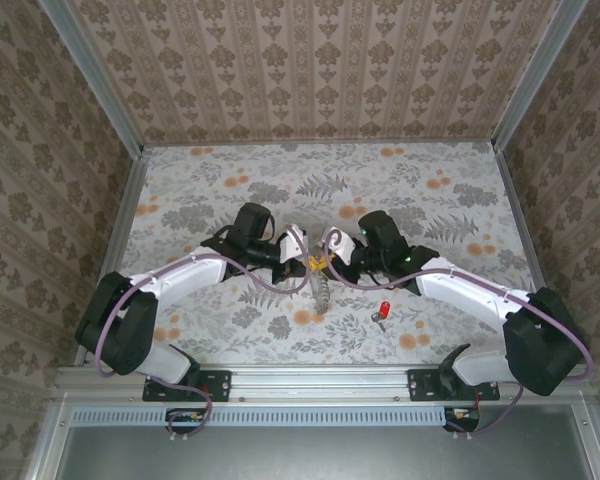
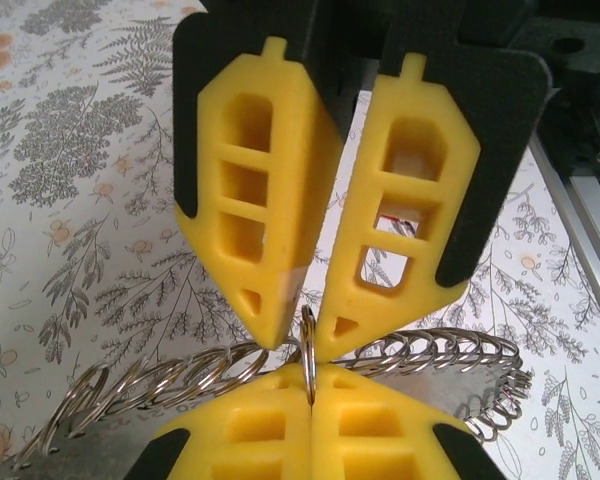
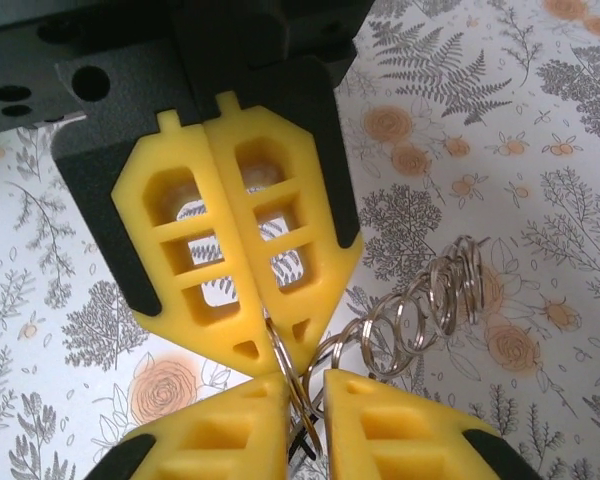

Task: Put the keys on the keyring

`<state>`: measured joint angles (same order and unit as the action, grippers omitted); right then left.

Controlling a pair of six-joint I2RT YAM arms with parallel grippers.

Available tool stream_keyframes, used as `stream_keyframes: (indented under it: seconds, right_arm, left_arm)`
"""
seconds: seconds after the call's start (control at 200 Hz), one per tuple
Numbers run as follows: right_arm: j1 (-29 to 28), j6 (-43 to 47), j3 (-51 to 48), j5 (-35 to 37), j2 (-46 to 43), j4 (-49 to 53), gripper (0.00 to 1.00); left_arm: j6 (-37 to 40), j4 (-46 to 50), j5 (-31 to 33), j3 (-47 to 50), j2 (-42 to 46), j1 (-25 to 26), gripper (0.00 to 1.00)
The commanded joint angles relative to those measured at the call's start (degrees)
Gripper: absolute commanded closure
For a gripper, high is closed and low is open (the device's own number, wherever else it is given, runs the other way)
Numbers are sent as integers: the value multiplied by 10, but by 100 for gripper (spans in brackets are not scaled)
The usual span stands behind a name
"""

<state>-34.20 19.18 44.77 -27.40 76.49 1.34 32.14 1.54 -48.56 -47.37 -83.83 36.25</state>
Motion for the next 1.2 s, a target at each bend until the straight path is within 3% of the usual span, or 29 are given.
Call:
stream_keyframes:
  seconds: [0.0,0.305,0.495,0.53,0.64,0.845,1.195]
  right_arm:
    - [9,-16,-13,-50,-8,-72,79]
    - [17,-15,-35,-58,4,-101,85]
    - [16,-1,-20,-52,4,-61,96]
    - [14,4,-14,-50,4,-48,97]
    - [7,17,1,-30,2,-23,98]
    - [-13,49,40,15,12,46,98]
    - [-25,54,59,22,10,61,97]
  left_arm:
    - [-24,-49,-58,11,20,-7,100]
    - [-41,-77,-77,25,28,-16,100]
    - [-32,-56,-46,25,34,-18,100]
    - [-27,-44,-33,22,35,-17,95]
    - [-16,-23,-11,18,38,-16,88]
    - [3,15,-2,-1,33,-10,83]
    - [12,25,-4,-18,12,2,82]
